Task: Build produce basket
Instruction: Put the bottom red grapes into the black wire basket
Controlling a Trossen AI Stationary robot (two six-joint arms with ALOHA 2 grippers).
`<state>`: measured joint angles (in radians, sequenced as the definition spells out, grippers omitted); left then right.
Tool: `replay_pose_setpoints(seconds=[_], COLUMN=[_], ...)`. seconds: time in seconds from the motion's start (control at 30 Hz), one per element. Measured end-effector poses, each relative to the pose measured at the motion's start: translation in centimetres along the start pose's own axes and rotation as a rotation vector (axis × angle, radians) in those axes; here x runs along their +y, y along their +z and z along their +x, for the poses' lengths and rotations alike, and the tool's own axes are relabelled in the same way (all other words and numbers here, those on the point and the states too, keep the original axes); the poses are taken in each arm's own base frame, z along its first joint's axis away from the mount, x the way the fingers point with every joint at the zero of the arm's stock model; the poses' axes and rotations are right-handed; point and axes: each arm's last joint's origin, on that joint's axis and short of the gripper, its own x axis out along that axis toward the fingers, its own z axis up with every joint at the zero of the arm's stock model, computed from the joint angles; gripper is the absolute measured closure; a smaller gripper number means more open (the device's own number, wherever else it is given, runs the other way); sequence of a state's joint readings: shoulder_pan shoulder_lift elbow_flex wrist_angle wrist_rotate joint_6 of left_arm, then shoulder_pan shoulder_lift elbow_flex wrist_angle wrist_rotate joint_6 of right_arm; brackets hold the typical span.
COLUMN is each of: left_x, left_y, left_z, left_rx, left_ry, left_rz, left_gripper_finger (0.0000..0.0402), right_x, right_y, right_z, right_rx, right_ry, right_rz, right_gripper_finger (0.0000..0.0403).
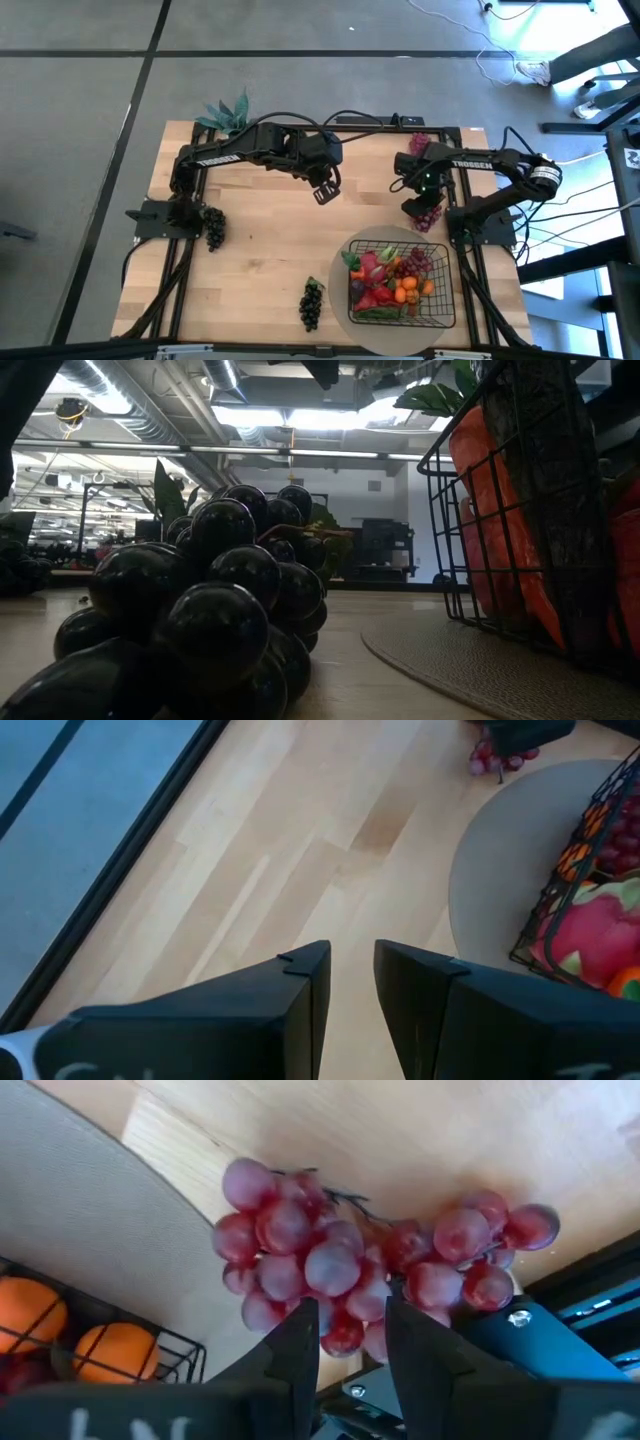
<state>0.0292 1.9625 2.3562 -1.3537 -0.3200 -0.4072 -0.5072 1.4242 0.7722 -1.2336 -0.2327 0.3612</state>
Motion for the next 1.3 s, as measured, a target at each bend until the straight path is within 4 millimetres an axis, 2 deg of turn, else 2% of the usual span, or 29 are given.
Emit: replay_pose_setpoints(seconds=[0.37,0.9,1.03,1.2,1.3], left_x=[0.04,0.0,0.0,0.0,0.0], left_y=[0.02,0.0,0.0,0.0,0.0], left_z=[0.01,0.0,0.0,0.0,0.0], left_rx=[0.0,0.0,0.0,0.0,0.0], left_ry=[0.001,0.0,0.0,0.0,0.0], left_rz=[0.0,0.001,0.001,0.022,0.024], left_gripper_finger=[0.0332,0.0332,0.0332,0.0332,0.0332], right_x=[0.27,0.16,0.17,0.19,0.36], right_y=[0.87,0.56,0.56,0.56,0.49], right_z=[0.17,0.21,0.21,0.22,0.28], right_rx=[-0.09,-0.055,-0.056,-0.06,-0.066], right_ry=[0.032,0.027,0.027,0.016,-0.009], right_rz=[-0.024,0.013,0.0,-0.069,-0.111], right_gripper_finger=[0.0299,0.0301,0.0327,0.0391,0.0394])
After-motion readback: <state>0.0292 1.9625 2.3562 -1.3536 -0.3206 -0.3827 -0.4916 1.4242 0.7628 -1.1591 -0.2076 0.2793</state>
